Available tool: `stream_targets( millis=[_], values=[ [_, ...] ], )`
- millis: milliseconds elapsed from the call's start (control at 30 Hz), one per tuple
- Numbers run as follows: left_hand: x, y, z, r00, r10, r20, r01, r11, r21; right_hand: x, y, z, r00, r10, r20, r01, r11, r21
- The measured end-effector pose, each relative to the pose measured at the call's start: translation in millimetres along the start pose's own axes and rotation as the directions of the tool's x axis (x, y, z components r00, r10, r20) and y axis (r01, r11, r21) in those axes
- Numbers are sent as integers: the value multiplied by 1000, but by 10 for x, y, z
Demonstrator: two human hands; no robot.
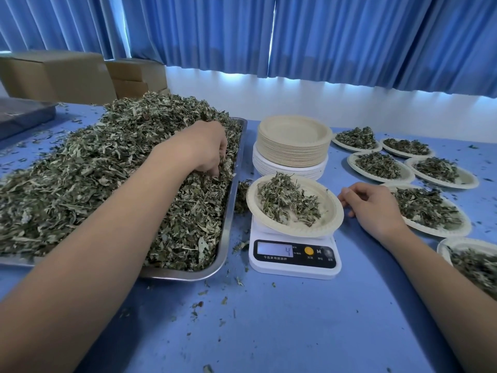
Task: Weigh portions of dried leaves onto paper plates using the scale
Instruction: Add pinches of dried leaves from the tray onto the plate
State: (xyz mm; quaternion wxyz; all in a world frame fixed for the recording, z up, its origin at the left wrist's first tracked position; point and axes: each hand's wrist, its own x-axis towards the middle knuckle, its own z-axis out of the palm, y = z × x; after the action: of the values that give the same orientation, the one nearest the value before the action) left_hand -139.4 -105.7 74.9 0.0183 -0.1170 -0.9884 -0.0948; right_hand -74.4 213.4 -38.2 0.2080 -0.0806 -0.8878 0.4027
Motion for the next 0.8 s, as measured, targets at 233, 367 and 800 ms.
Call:
stream_targets(
  millis=[233, 367, 800],
  values=[
    [28, 36, -19, 987, 42, -158, -50, 998, -41, -14, -16, -3, 1000, -4, -4, 4, 1000, 6],
    [48, 53, -41, 951, 33, -307, -59, 995, -76, -16, -16, -9, 1000, -1, -3, 1, 1000, 6],
    [-72, 236, -73, 915, 93, -393, -212, 939, -272, -9, -11, -2, 1000, -7, -7, 7, 1000, -5]
  ],
)
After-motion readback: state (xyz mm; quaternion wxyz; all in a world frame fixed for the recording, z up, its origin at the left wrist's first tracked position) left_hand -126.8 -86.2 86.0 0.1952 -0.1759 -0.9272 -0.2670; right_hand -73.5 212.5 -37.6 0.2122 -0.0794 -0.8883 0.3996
